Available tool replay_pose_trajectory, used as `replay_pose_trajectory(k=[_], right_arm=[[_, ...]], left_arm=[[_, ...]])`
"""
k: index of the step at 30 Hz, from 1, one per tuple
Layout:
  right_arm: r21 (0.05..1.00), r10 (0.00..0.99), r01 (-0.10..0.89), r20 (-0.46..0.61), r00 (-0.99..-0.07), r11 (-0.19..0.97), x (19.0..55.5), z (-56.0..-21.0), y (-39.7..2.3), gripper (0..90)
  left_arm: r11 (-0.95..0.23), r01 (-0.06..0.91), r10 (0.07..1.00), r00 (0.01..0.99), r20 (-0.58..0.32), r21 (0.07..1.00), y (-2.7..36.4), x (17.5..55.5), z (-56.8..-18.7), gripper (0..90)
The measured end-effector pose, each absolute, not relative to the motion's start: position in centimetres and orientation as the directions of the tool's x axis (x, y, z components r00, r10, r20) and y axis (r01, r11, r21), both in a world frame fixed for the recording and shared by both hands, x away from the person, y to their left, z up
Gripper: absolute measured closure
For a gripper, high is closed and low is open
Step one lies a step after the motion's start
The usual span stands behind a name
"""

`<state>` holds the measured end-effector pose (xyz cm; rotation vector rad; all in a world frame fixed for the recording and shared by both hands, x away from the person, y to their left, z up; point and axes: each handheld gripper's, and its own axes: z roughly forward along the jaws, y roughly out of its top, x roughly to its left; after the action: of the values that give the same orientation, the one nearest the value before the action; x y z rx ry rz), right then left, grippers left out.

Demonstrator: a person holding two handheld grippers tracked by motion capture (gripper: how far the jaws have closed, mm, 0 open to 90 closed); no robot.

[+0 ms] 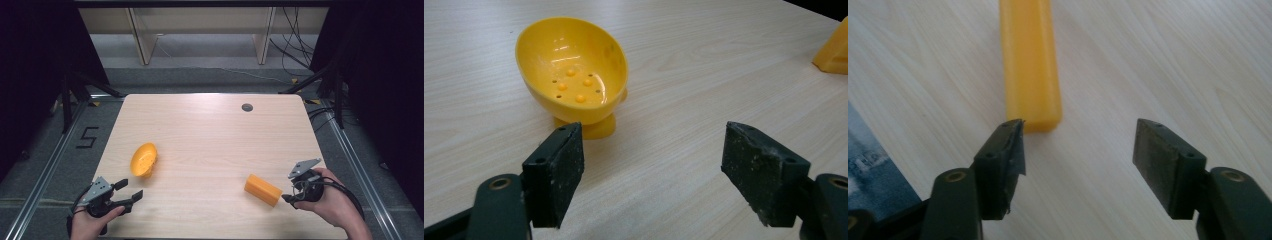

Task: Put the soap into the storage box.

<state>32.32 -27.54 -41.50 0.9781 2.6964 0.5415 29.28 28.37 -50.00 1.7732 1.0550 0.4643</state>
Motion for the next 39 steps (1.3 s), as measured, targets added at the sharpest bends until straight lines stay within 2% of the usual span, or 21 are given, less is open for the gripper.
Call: replay_pose_trajectory(k=[10, 21, 24, 25, 26, 28, 31, 33, 36, 39], right_arm=[[0.37, 0.584, 0.522, -0.07, -0.809, 0.768, 33.9, -41.7, -24.2, 32.9], [0.238, 0.533, 0.503, -0.077, -0.843, 0.831, 36.2, -43.3, -21.1, 31.8], [0.209, 0.517, 0.494, -0.066, -0.854, 0.844, 36.5, -43.8, -20.5, 34.8], [0.184, 0.514, 0.496, -0.065, -0.855, 0.849, 36.6, -44.0, -20.3, 39.4], [0.164, 0.487, 0.473, -0.06, -0.871, 0.866, 36.8, -44.0, -20.3, 40.9], [0.165, 0.51, 0.495, -0.065, -0.857, 0.853, 36.7, -44.2, -20.2, 43.5], [0.139, 0.48, 0.47, -0.047, -0.876, 0.872, 37.1, -44.6, -20.1, 50.1], [0.144, 0.487, 0.477, -0.043, -0.872, 0.867, 37.1, -44.7, -20.2, 51.4], [0.146, 0.521, 0.516, 0.0, -0.853, 0.844, 36.9, -44.9, -20.2, 59.8], [0.158, 0.524, 0.517, 0.0, -0.852, 0.841, 37.1, -44.9, -20.4, 60.5]], left_arm=[[-0.13, 0.452, 0.816, 0.555, -0.164, 0.882, 28.2, 29.3, -50.1, 24.5], [-0.144, 0.447, 0.813, 0.562, -0.151, 0.883, 28.1, 29.3, -50.1, 24.5], [-0.147, 0.447, 0.81, 0.566, -0.151, 0.883, 28.1, 29.3, -50.1, 24.5], [-0.143, 0.449, 0.812, 0.563, -0.155, 0.882, 28.0, 29.2, -50.1, 24.5], [-0.145, 0.447, 0.81, 0.566, -0.154, 0.883, 28.0, 29.3, -50.1, 24.5], [-0.151, 0.448, 0.812, 0.565, -0.148, 0.881, 28.0, 29.2, -50.0, 24.5], [-0.148, 0.446, 0.809, 0.568, -0.151, 0.883, 28.0, 29.2, -50.1, 24.5], [-0.146, 0.444, 0.807, 0.571, -0.153, 0.884, 28.0, 29.3, -50.1, 24.5], [-0.157, 0.444, 0.803, 0.577, -0.148, 0.882, 28.0, 29.3, -50.1, 24.5], [-0.152, 0.448, 0.805, 0.574, -0.153, 0.881, 28.0, 29.3, -50.1, 24.5]])
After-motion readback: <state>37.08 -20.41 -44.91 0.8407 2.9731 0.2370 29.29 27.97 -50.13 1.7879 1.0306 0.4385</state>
